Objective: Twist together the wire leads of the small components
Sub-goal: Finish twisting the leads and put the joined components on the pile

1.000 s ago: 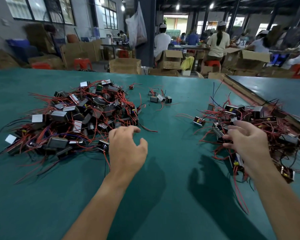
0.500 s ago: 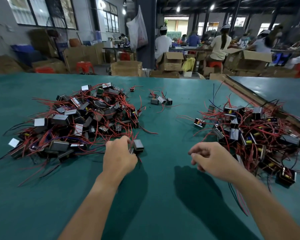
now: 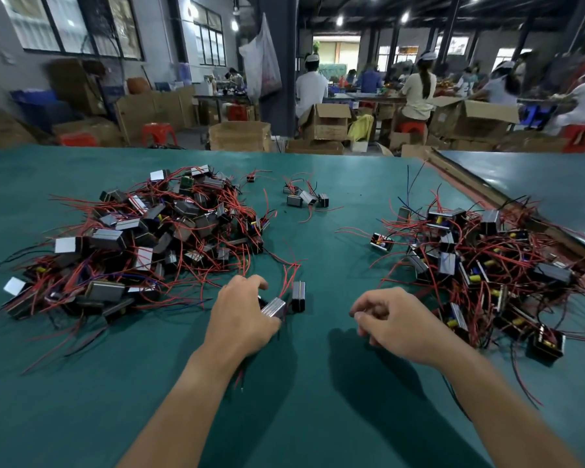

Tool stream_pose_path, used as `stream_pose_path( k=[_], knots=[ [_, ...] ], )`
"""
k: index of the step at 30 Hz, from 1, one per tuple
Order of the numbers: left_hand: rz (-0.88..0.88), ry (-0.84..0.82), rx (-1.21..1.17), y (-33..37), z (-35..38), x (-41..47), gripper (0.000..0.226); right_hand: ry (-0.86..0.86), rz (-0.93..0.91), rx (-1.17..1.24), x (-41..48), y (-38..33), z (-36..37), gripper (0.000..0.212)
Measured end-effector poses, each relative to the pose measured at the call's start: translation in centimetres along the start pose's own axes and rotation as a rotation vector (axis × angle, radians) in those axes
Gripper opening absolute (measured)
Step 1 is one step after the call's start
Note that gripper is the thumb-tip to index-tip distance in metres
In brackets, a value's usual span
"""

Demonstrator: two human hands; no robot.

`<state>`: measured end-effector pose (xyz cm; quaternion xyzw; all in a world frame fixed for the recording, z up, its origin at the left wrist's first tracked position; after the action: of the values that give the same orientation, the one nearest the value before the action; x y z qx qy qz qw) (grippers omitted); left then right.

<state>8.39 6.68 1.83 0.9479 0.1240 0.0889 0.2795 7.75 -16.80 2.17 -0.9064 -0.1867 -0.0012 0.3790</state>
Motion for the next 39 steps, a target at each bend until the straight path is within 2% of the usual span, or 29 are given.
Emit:
stream_pose_path(
  k=[4,7,9,12,14,16,19,21,23,26,30,32,34,37,39],
  knots=[
    [-0.055,0.187,-0.142,-0.5,-2.0,0.3,0.019,-0.023,-0.019,-0.023,0.0,-0.4,0.3,0.015],
    [-0.113,0.415,-0.329,-1.3,-4.4,0.2,0.017,-0.026,-0.036,-0.029,0.0,-0.7,0.5,0.015],
    [-0.102,0.46,-0.555,-1.1,-5.5,-0.2,0.021,-0.025,-0.037,-0.009,0.0,-0.9,0.7,0.014],
    [0.097,0.311,-0.745,1.7,-5.4,-1.6,0.028,0.034,-0.006,0.246,0.2,-1.3,0.7,0.017],
    [0.31,0.127,-0.715,4.5,-4.0,-3.3,0.04,0.13,0.059,0.524,0.3,-1.1,0.2,0.023],
    [0.505,-0.114,-0.584,7.0,-1.4,-5.4,0.05,0.252,0.126,0.664,0.5,-0.3,-0.8,0.028],
    [0.7,-0.398,-0.265,8.4,3.2,-8.3,0.062,0.322,0.234,0.617,0.7,1.6,-1.9,0.033],
    [0.735,-0.4,-0.166,8.2,4.1,-8.5,0.068,0.313,0.241,0.493,0.9,2.2,-2.2,0.032],
    [0.692,-0.308,-0.172,7.8,3.4,-7.4,0.074,0.311,0.207,0.408,1.1,2.3,-2.2,0.031],
    [0.539,-0.21,-0.109,6.2,2.8,-5.2,0.092,0.327,0.203,0.405,1.1,2.2,-2.2,0.031],
    [0.368,-0.301,0.16,4.2,4.2,-4.2,0.107,0.272,0.213,0.365,0.8,1.7,-1.8,0.033],
    [0.301,-0.268,0.209,3.7,3.9,-3.8,0.101,0.194,0.183,0.324,0.7,1.3,-1.3,0.034],
    [0.16,-0.19,0.24,2.8,2.8,-2.8,0.089,0.133,0.141,0.257,0.5,1.1,-0.9,0.033],
    [-0.129,-0.029,0.256,0.1,0.4,-1.2,0.072,0.123,0.111,0.216,0.5,1.2,-1.1,0.033],
    [-0.238,0.013,0.26,-1.1,-0.7,-0.7,0.066,0.124,0.098,0.194,0.5,1.2,-1.3,0.032]
  ],
)
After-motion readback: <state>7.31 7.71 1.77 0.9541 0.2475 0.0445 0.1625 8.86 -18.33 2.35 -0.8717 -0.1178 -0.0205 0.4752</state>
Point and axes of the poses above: each hand's wrist, its own x-axis towards the middle knuckle, its own z-axis out of the palm, y = z × x, the point moved 7 cm from there along x, towards the middle knuckle, and after that the axes turned 10 degrees about -z, right-handed, at the moved point
